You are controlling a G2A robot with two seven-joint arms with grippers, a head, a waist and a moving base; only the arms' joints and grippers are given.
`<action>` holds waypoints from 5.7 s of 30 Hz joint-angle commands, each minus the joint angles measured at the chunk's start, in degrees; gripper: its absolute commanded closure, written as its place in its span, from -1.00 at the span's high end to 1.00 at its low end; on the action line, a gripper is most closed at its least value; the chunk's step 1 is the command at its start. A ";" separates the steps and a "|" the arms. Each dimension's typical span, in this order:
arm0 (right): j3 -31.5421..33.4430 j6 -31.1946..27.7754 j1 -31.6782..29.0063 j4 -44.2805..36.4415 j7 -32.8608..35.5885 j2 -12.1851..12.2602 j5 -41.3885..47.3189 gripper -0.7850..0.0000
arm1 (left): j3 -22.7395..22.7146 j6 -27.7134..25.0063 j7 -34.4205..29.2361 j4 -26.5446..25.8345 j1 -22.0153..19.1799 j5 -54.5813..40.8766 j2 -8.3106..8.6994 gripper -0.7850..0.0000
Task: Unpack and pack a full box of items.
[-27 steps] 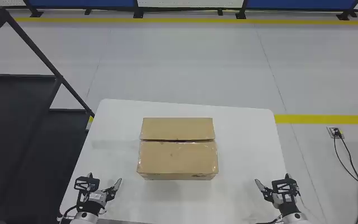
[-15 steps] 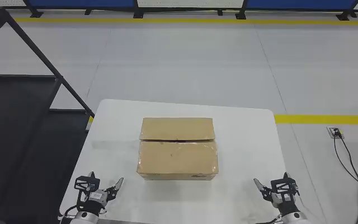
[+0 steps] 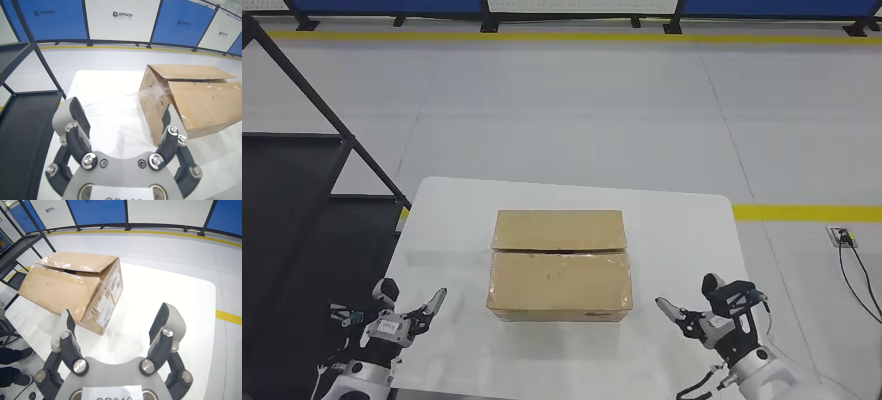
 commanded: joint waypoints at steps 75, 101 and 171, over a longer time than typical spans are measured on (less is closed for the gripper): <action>-9.83 -16.56 34.23 35.15 56.17 1.63 84.70 1.00 | 1.30 -3.24 -15.62 -0.36 -9.53 -26.19 -0.27 1.00; -17.69 -8.37 36.93 38.90 44.35 2.44 92.38 1.00 | 4.69 -22.23 -29.98 5.12 -11.17 -6.16 2.33 1.00; -39.30 7.56 69.94 71.54 4.07 -10.58 94.79 1.00 | 7.93 -18.39 -24.47 5.43 -9.78 -4.05 3.12 1.00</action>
